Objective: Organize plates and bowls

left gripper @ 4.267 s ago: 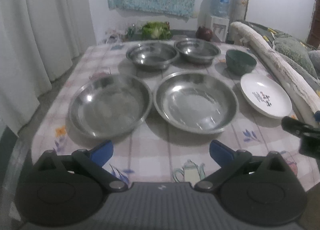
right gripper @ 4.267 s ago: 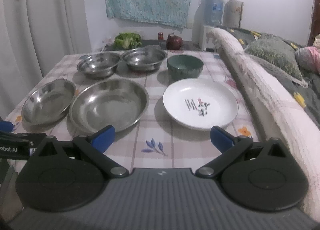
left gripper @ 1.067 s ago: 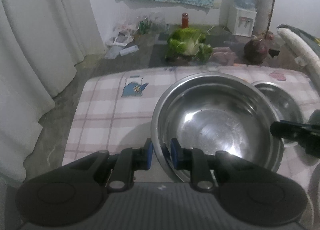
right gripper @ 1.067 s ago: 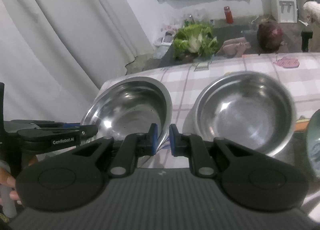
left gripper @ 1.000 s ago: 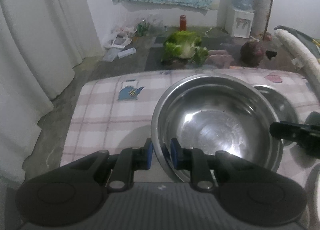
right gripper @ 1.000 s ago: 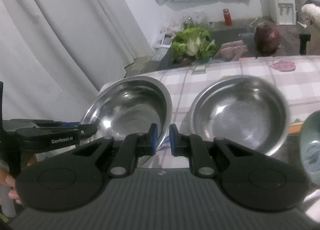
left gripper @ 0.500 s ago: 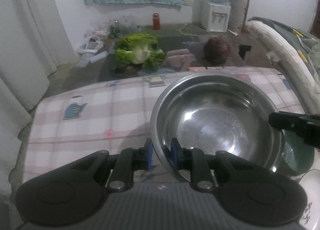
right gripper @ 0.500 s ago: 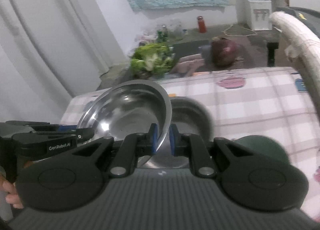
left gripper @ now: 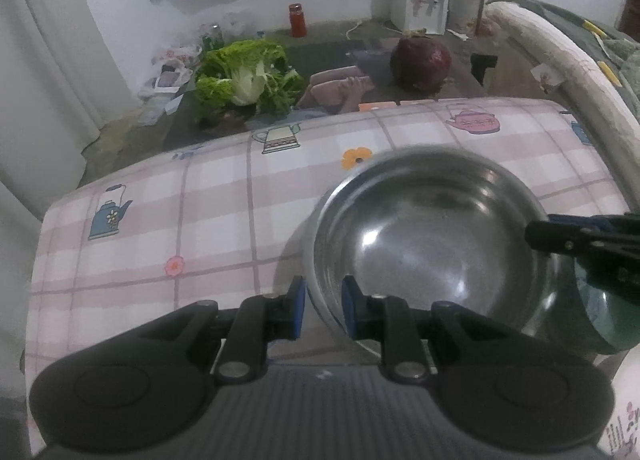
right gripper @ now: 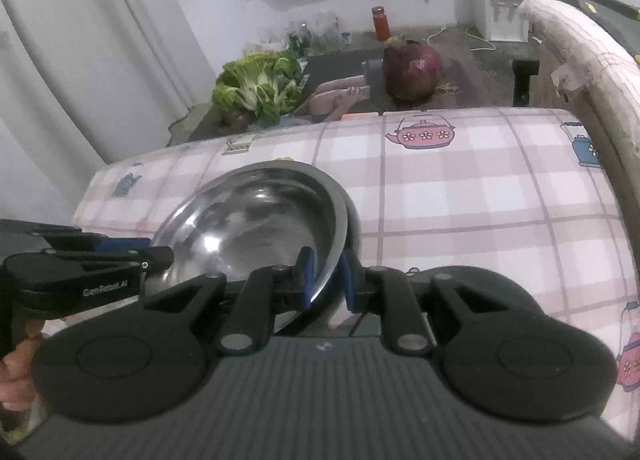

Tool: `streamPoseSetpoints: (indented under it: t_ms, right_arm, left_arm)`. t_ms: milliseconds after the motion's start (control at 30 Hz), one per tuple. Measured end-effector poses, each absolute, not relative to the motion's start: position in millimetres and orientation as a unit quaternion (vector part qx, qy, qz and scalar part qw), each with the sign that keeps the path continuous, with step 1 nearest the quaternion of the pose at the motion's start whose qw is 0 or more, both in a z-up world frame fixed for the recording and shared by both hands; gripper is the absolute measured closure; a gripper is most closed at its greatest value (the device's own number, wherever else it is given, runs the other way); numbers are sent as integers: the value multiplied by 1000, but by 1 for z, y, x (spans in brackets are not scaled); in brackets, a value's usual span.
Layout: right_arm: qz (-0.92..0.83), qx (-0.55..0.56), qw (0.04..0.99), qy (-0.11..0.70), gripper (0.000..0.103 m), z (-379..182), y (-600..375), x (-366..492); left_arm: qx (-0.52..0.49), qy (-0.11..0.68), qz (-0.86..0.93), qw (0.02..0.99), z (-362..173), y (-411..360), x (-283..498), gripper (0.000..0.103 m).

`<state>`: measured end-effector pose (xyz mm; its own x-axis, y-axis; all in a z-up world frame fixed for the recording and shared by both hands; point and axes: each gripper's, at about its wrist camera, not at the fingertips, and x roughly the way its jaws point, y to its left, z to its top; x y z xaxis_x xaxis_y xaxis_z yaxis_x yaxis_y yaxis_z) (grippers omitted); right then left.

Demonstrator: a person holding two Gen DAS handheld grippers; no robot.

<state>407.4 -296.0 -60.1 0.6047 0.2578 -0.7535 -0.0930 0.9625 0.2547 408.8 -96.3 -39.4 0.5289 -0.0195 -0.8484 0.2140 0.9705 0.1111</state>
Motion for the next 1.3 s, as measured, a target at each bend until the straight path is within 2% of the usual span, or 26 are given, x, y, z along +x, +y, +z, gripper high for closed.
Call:
streamPoseSetpoints:
  t_ms: [100, 167, 233, 300, 500, 633, 767, 1167, 1300]
  right_arm:
    - [96, 85, 890, 437, 87, -61, -294, 411]
    - [98, 80, 891, 436, 82, -60, -294, 412]
    - [97, 74, 894, 432, 72, -57, -294, 414]
    - [95, 67, 898, 425, 70, -54, -294, 416]
    - [88, 55, 898, 428, 70, -58, -290, 433]
    - [93, 51, 890, 444, 76, -70, -283, 443]
    - [99, 60, 885, 451, 79, -74, -281, 446]
    - [144, 72, 873, 461, 80, -72, -248, 440]
    - [144, 56, 876, 457, 79, -72, -239, 436]
  left_arm:
    - [105, 472, -73, 872, -37, -98, 408, 81]
    - [102, 465, -80, 876, -34, -96, 407, 71]
    - [95, 458, -83, 880, -32, -93, 406, 66]
    - [90, 454, -82, 883, -30, -90, 405, 66]
    - [74, 469, -75, 877, -43, -81, 413, 66]
    - [48, 488, -83, 867, -54, -72, 417, 77]
    - [29, 492, -88, 866, -55, -63, 416, 84]
    - [6, 499, -57, 865, -54, -20, 410, 83]
    - [2, 495, -48, 868, -51, -12, 408, 76]
